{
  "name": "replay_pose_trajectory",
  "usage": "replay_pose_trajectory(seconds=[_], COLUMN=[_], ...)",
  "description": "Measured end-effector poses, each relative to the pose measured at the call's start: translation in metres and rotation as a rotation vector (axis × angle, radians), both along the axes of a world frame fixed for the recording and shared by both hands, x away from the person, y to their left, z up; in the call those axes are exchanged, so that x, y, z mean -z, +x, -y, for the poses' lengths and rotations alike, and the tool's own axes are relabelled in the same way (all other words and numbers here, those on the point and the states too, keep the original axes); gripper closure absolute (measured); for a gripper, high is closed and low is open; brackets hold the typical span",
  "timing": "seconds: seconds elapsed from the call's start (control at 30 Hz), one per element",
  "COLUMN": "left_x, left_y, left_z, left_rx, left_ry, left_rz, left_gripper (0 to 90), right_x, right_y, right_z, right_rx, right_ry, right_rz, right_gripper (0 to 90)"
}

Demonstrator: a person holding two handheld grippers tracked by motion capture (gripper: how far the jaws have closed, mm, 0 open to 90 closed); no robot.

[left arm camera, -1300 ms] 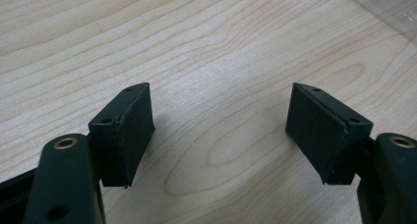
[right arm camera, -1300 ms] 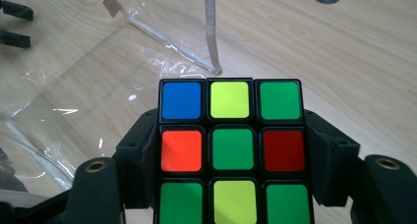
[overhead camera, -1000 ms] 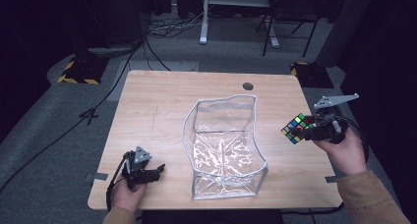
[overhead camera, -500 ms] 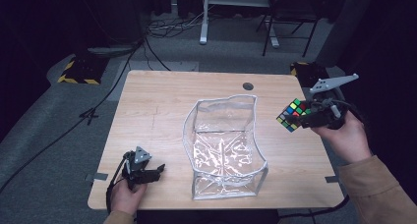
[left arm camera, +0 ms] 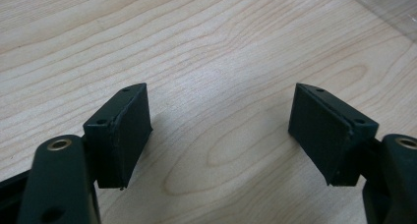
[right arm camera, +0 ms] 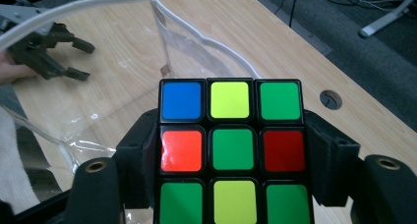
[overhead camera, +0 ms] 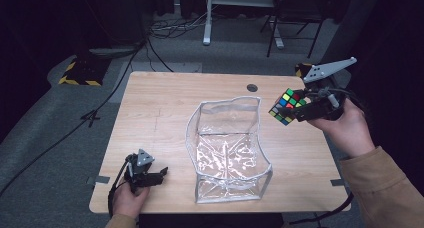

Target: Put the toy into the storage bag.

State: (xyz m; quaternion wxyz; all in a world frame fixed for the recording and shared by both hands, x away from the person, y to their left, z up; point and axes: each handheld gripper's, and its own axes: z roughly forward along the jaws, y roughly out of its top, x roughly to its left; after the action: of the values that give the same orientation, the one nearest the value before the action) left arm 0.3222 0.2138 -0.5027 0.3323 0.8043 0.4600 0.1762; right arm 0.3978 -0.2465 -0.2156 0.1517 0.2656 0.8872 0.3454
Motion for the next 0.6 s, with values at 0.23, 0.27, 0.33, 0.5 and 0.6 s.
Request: replay_pose_trajectory(seconds=[0.23,0.27,0.33,0.5,0.6], left_x=[0.0,0.0,0.0,0.0,0.0], left_y=[0.002,0.003,0.003,0.004,0.005], left_z=[0.001,0.001,0.001,0.002,0.002], left_rx=[0.005,0.005,0.005,-0.002,-0.006], left_ry=[-0.001,0.0,-0.002,0.003,-0.002], left_rz=[-0.004,-0.005,-0.006,-0.003,-0.004], left_gripper=[22.4,22.2,22.2,22.1,22.1], right_x=[-0.004,-0.003,-0.003,-0.006,-0.006], right_y=[-0.004,-0.004,-0.005,-0.006,-0.006], right_z=[-0.024,-0.027,-0.033,-0.05,-0.061], right_rx=[-0.047,-0.056,-0.076,-0.107,-0.13], right_ry=[-0.024,-0.016,-0.022,-0.036,-0.043], right_rz=[-0.012,-0.021,-0.03,-0.025,-0.022], right_gripper=[34.0,34.0,34.0,34.0,33.9])
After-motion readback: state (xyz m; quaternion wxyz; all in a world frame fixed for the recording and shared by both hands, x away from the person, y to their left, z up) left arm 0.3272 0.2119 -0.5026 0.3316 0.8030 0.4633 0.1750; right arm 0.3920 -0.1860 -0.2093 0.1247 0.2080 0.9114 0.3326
